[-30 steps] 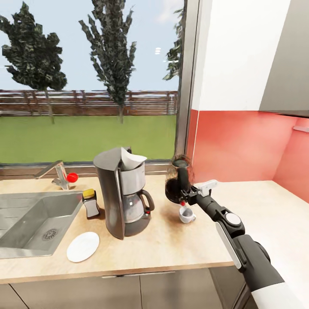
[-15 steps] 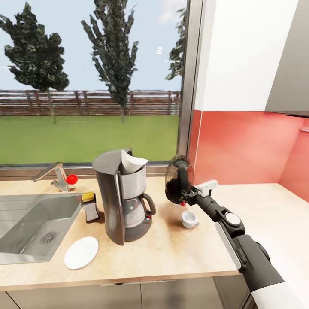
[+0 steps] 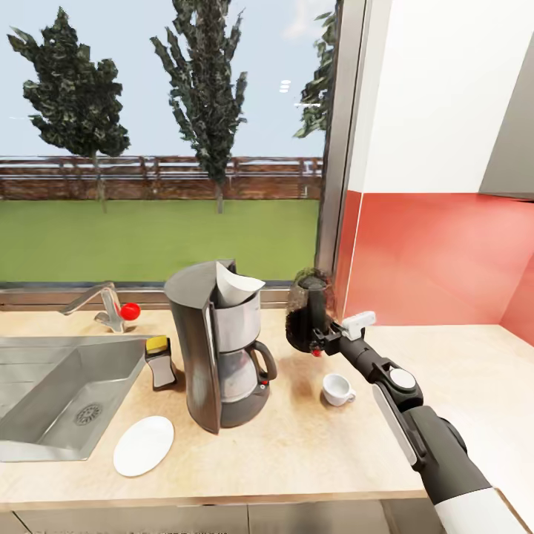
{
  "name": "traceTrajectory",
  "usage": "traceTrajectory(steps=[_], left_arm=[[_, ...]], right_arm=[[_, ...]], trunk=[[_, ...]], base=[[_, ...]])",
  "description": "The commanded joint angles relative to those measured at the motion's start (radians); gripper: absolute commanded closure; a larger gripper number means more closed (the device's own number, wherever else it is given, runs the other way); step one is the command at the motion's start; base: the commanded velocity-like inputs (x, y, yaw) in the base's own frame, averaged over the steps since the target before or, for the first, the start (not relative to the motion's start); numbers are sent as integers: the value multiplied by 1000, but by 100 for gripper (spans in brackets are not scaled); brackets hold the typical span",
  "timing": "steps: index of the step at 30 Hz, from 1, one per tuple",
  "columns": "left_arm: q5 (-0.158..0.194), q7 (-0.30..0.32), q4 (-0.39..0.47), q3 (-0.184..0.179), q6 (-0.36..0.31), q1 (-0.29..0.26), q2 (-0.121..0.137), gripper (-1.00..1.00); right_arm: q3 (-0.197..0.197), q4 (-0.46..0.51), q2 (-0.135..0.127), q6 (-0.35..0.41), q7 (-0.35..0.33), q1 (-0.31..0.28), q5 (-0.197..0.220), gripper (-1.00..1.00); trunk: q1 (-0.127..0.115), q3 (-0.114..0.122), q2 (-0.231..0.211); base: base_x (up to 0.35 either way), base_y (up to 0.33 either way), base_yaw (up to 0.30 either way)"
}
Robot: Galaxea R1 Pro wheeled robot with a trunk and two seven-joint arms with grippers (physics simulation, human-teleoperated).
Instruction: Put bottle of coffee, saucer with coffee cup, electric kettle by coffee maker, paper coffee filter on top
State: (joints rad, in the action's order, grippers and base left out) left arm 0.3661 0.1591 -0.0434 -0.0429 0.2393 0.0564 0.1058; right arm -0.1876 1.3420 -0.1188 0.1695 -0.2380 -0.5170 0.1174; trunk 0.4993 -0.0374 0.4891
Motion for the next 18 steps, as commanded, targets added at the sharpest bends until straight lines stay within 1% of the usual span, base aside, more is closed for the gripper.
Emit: traceTrajectory(steps=[1,7,12,17,18], left_arm=[[10,7,-3,-5,5,-1,0,-100],[10,6,-3,-5,5,-1,-1,-100],[10,7,-3,-5,5,-1,-1,-100],[10,6,-3,-5,5,-1,-2,-100],[10,6,-3,-5,5,-1,-2,-100]], right_arm=[[0,2,-1,7,0,-1,13,100],[1,0,-2,5,0,0,11,100],[2,-22,-2,1,2,1,10,100],[2,-51,-2,-1,2,2,11,100],[2,-63,-2,-1,3,2,10,100]], trunk=[[1,-2,2],[1,-2,2],[1,-2,2],[1,-2,2],[1,-2,2]], base=[[3,0,182],[5,0,29],[135,0,1],[36,0,0],[194,0,0]])
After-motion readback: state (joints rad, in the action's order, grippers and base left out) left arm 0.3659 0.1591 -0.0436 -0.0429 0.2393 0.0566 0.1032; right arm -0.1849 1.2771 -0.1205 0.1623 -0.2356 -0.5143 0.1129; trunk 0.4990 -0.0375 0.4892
